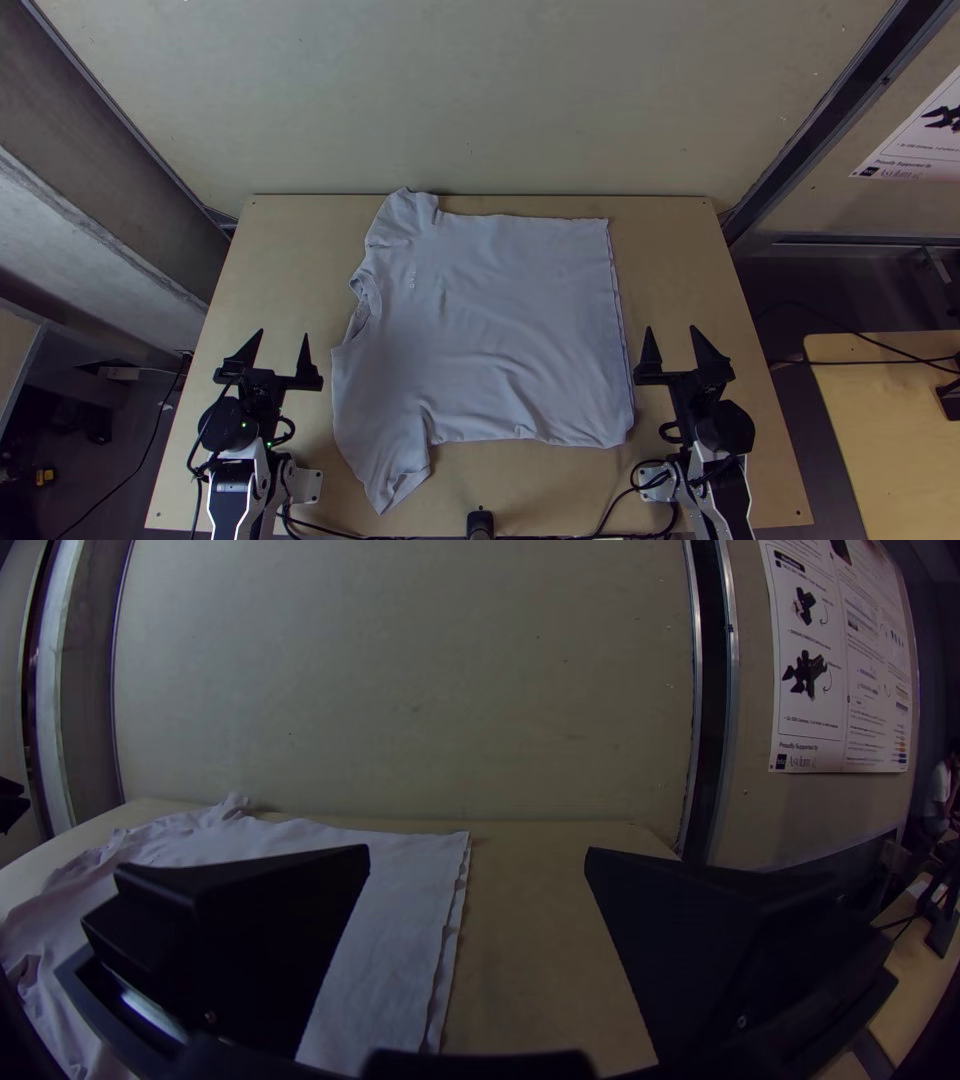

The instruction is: Fold the t-shirt

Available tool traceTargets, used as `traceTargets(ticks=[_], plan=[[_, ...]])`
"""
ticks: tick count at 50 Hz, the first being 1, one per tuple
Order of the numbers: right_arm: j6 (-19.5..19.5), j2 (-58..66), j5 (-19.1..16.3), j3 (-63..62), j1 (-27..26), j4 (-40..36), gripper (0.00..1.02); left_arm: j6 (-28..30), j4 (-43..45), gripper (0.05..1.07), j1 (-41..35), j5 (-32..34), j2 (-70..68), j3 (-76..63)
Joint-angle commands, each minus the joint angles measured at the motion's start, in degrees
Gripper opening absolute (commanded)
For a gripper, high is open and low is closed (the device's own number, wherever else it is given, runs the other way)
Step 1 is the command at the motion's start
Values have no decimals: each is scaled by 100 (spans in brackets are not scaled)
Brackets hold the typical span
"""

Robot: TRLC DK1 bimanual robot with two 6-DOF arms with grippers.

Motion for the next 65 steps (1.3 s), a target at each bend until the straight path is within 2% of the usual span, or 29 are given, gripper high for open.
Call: traceTargets(ticks=[1,36,43,47,49,57,65], plan=[[79,-47,-31,-119,-7,41,99,98,-251,103,35,5,-40,-198],[158,-47,-39,-128,64,41,99,90,-251,103,44,5,-40,-198],[140,-47,-31,-128,20,41,99,-16,-243,103,0,5,-49,-198],[79,-56,-22,-119,-24,85,99,-464,-234,103,-26,5,-40,-198],[70,-56,5,-84,-33,155,99,-499,-225,103,-35,-30,-40,-198],[35,-47,22,171,-147,700,99,-403,206,103,9,-180,-40,-189],[-53,-30,22,549,-121,823,99,-236,663,103,79,-232,-23,21]])
